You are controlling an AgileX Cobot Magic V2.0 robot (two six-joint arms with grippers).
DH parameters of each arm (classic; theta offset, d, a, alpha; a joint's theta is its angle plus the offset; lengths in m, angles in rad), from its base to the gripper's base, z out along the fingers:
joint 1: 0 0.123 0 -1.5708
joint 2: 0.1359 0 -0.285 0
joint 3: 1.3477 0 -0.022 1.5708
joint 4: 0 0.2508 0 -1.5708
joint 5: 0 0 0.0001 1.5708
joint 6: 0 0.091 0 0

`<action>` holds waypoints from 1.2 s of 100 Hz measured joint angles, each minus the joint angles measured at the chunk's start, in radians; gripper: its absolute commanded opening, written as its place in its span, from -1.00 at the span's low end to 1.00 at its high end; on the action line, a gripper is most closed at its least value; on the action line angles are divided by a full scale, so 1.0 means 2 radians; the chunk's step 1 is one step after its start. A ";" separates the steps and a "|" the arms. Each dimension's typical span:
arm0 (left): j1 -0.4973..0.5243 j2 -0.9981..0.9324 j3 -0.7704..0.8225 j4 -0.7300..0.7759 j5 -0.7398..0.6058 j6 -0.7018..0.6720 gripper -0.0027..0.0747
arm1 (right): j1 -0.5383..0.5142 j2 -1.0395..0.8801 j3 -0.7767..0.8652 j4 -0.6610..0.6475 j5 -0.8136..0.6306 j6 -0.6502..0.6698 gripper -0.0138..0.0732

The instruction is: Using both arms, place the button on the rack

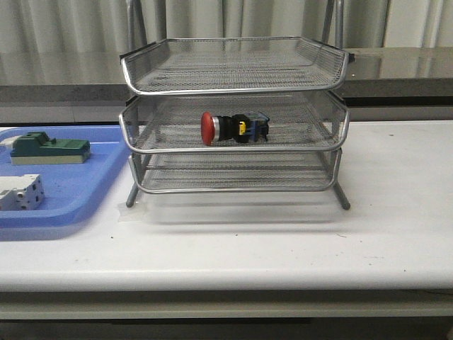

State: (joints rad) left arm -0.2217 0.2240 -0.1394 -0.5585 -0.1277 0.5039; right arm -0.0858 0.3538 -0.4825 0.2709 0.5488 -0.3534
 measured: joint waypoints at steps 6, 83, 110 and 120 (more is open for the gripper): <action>0.000 0.000 0.000 0.000 0.000 0.000 -0.98 | 0.000 -0.005 0.004 0.000 0.002 0.000 -0.82; 0.000 0.000 0.000 0.000 0.000 0.000 -0.98 | 0.013 -0.007 0.036 0.000 -0.033 0.001 -0.82; 0.000 0.000 0.000 0.000 0.000 0.000 -0.98 | 0.082 -0.032 0.137 -0.071 -0.177 0.085 -0.82; 0.000 0.000 0.000 0.000 0.000 0.000 -0.98 | 0.095 -0.051 0.169 -0.116 -0.214 0.139 -0.82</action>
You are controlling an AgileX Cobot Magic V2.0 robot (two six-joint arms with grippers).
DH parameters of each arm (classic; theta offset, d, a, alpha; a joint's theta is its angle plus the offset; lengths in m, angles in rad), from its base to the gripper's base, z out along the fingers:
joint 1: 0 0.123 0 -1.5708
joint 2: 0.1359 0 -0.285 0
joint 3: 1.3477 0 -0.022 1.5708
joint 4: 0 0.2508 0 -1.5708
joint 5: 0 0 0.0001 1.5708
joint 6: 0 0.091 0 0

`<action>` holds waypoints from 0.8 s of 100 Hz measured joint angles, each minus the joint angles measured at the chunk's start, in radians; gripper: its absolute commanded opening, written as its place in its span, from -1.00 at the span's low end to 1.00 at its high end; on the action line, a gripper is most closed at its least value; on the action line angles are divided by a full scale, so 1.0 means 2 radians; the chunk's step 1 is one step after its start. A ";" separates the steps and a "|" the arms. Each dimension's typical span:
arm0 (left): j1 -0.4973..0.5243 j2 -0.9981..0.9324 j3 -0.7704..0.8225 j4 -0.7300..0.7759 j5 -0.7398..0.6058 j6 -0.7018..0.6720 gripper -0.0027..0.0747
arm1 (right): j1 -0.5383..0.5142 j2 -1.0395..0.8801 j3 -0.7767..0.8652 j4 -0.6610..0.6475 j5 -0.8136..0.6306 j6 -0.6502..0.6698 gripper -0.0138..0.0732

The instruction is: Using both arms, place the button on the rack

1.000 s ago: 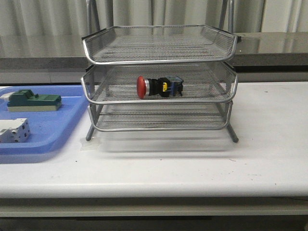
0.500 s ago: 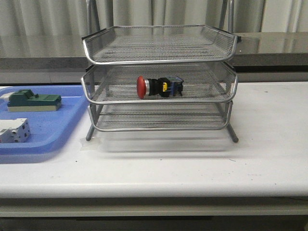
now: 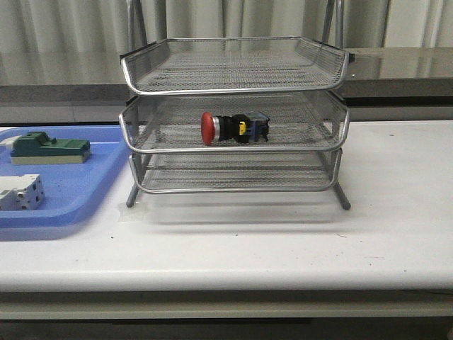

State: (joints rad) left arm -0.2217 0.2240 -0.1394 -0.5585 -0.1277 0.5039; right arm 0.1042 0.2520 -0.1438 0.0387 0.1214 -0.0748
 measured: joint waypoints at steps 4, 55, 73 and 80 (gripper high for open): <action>0.000 0.000 0.000 0.000 0.000 0.000 -0.98 | 0.002 -0.009 0.013 -0.009 -0.016 0.023 -0.82; 0.000 0.000 0.000 0.000 0.000 0.000 -0.98 | 0.003 -0.130 0.086 -0.019 -0.024 0.065 -0.82; 0.000 0.000 0.000 0.000 0.000 0.000 -0.98 | 0.003 -0.131 0.086 -0.019 -0.002 0.065 -0.82; 0.000 0.000 0.000 0.000 0.000 0.000 -0.98 | 0.003 -0.131 0.086 -0.019 0.002 0.065 -0.82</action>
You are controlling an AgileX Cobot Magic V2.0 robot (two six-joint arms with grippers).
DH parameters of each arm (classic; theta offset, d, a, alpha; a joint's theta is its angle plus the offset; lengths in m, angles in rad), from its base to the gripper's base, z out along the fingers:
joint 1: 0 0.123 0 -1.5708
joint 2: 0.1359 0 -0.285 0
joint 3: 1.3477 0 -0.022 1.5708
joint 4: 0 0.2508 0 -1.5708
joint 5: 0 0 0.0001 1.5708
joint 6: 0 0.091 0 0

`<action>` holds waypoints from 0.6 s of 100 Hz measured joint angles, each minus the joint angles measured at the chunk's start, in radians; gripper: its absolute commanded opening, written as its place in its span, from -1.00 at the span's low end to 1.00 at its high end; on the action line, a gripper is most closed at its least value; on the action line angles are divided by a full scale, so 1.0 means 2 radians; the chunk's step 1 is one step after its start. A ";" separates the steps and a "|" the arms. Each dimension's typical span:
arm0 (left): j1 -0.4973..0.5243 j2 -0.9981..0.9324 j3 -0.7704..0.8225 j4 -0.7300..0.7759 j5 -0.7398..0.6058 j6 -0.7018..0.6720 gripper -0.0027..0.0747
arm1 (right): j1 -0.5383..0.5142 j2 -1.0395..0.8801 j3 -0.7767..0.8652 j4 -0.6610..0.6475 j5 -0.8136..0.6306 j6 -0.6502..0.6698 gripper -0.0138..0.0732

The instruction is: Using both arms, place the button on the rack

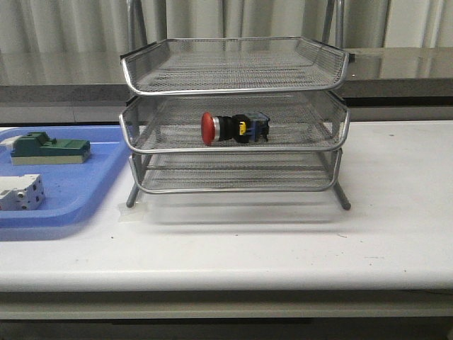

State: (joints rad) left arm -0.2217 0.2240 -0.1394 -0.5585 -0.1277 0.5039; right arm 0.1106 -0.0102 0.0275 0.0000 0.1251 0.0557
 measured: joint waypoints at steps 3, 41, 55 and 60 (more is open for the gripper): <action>0.000 0.000 0.000 0.000 0.000 0.000 -0.98 | 0.000 0.000 0.000 0.000 0.002 0.000 -0.82; 0.000 0.000 0.000 0.000 0.000 0.000 -0.98 | 0.000 0.000 0.000 0.000 0.004 0.000 -0.82; 0.000 0.000 0.000 0.000 0.000 0.000 -0.98 | 0.000 0.000 0.000 0.000 0.005 0.000 -0.82; 0.000 0.000 0.000 0.000 0.000 0.000 -0.98 | 0.000 0.000 0.000 0.000 0.005 0.000 -0.82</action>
